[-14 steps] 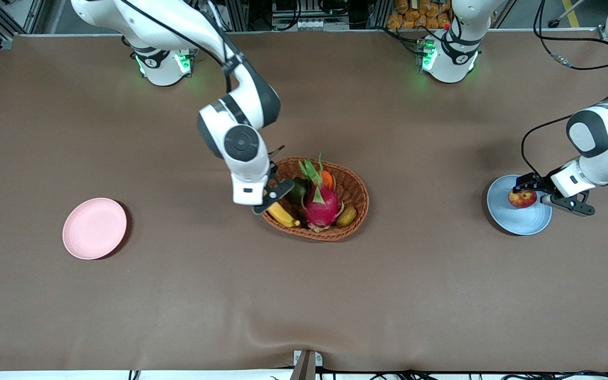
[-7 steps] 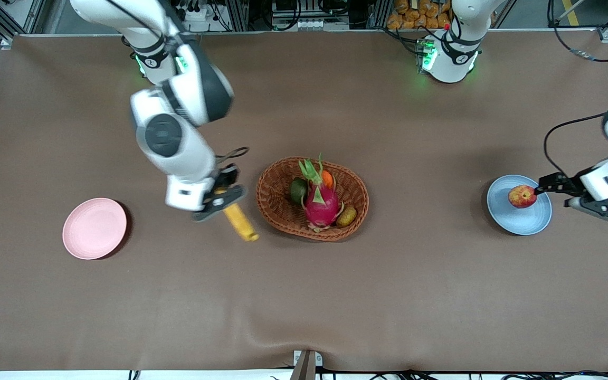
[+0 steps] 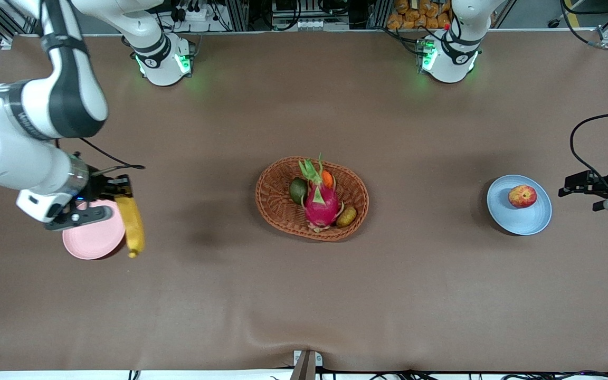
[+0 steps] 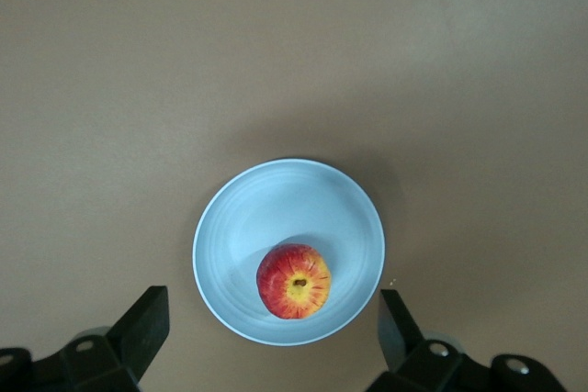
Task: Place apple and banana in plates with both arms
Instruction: 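Carry the banana to the pink plate while the left gripper releases the apple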
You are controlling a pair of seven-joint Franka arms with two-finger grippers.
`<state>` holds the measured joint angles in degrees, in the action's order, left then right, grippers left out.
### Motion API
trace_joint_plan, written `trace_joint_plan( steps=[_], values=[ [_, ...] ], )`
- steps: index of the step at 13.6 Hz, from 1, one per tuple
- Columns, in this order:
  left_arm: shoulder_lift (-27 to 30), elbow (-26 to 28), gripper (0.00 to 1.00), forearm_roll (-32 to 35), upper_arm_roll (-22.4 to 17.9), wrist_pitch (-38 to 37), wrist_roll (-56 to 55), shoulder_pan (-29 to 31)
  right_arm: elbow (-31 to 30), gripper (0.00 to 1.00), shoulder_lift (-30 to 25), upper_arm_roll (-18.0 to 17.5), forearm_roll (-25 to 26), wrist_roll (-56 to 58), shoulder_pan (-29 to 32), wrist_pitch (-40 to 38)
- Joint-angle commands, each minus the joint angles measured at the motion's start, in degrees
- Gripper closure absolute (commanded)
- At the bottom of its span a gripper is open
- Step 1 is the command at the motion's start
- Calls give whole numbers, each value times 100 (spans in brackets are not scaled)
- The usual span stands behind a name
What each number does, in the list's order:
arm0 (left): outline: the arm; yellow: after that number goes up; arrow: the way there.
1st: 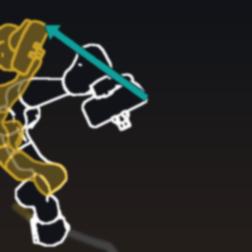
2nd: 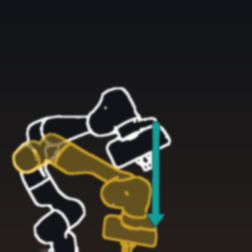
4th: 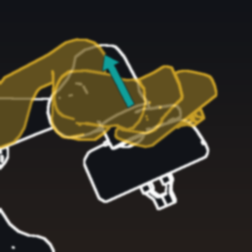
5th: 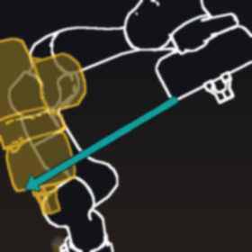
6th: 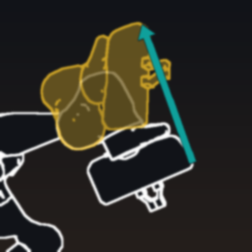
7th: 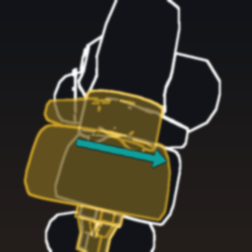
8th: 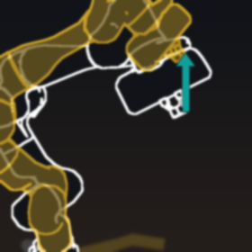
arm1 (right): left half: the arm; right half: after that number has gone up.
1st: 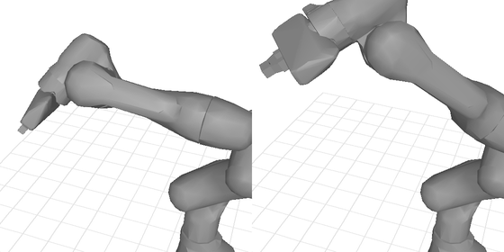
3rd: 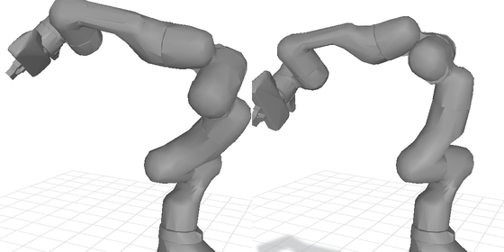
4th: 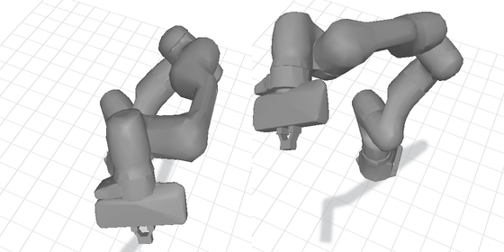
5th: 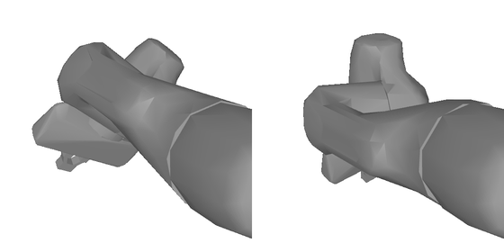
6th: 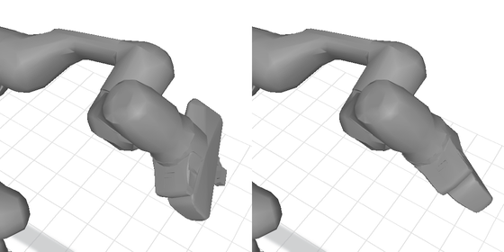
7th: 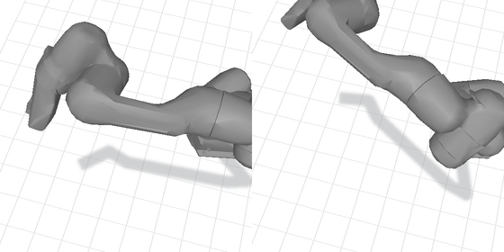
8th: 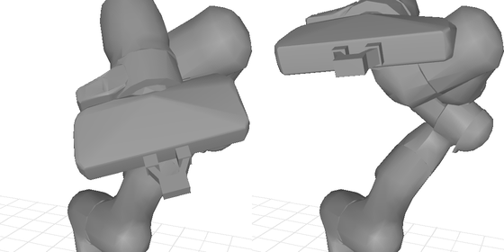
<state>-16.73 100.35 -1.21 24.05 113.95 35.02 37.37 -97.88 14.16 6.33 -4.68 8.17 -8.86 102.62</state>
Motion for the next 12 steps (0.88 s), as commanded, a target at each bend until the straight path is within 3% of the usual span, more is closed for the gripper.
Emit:
trace_joint_plan(
  steps=[1,4,6,7,8,9,10,11,12],
  values=[
    [-50,-375,0,130,231,-390,-503,-37,-275,100,41,-44,2,9,725,56],
    [-32,-481,0,130,451,-558,-864,-63,-266,100,516,-44,265,44,1376,397],
    [178,-507,0,130,557,-829,-1302,-203,-266,100,824,-62,266,691,1737,776],
    [353,-507,0,130,427,-1013,-1583,-621,-266,100,851,-62,240,773,1764,821],
    [563,-508,0,165,-1,-1154,-1777,-1113,-266,100,947,-62,231,774,1773,847],
    [722,-508,0,156,-536,-1312,-1988,-1753,-266,93,1105,-62,222,835,1791,1082],
    [846,-508,0,104,-1020,-1531,-2216,-2290,-266,58,1245,-70,204,887,1843,1233],
    [977,-516,0,86,-1321,-1681,-2436,-2652,-249,14,1264,-71,169,949,1835,1217],
    [1170,-508,0,77,-1437,-1805,-2621,-2804,-231,0,1221,-71,160,941,1809,1191]
  ],
)
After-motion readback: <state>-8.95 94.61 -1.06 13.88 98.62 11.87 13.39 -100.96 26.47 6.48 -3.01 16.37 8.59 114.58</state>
